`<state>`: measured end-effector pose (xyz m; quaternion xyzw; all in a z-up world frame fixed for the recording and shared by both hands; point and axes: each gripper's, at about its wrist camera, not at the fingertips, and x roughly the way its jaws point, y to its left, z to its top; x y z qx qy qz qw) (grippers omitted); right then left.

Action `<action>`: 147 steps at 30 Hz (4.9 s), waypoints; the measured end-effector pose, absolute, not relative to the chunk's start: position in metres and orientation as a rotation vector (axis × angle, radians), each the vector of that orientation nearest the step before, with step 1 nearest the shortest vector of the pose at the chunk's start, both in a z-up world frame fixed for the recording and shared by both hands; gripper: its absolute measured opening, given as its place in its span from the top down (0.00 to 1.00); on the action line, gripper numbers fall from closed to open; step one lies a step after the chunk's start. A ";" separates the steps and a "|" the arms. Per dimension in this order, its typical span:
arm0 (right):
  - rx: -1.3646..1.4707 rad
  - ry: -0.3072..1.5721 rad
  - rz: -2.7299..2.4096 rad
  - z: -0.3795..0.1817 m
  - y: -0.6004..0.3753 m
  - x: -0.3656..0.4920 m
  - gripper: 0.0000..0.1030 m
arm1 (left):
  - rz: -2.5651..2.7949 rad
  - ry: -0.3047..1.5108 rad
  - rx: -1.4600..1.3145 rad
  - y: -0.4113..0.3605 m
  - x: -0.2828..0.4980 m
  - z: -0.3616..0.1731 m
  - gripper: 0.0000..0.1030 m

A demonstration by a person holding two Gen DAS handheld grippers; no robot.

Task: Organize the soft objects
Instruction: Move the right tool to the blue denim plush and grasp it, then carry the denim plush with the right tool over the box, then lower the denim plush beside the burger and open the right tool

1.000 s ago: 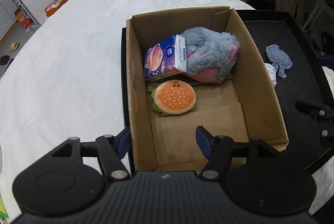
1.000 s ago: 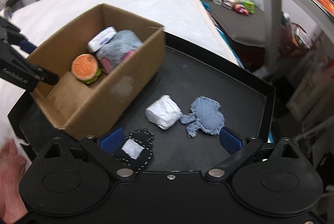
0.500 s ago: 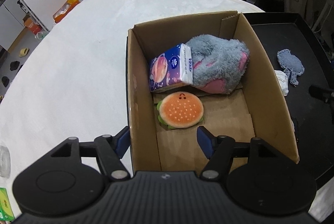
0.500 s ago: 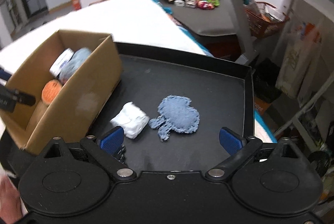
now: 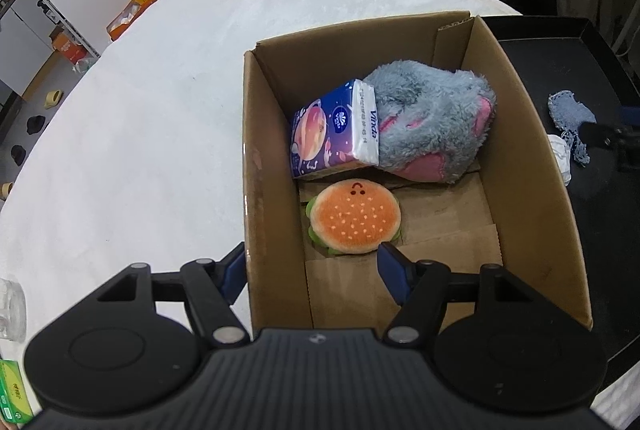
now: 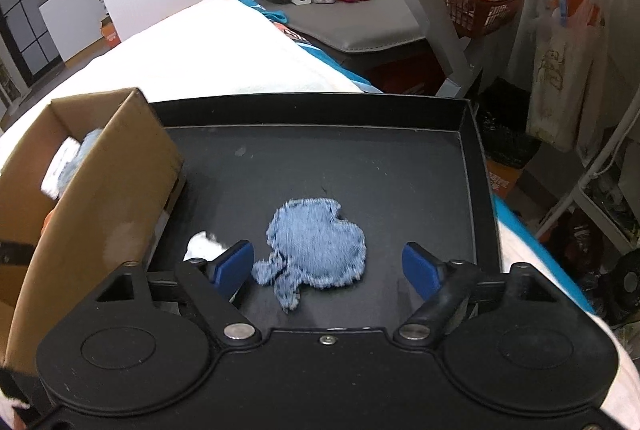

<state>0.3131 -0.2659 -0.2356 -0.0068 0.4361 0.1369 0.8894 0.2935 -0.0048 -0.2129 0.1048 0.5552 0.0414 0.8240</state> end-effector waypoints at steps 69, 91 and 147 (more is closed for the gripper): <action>-0.410 0.853 0.491 -0.119 -0.146 0.270 0.58 | -0.053 1.080 0.097 0.037 0.258 -0.185 0.39; -0.605 0.910 0.615 -0.136 -0.062 0.263 0.57 | -0.107 1.101 -0.004 0.067 0.247 -0.193 0.70; -0.502 0.923 0.469 -0.141 -0.143 0.241 0.19 | -0.083 1.111 0.061 0.037 0.243 -0.178 0.51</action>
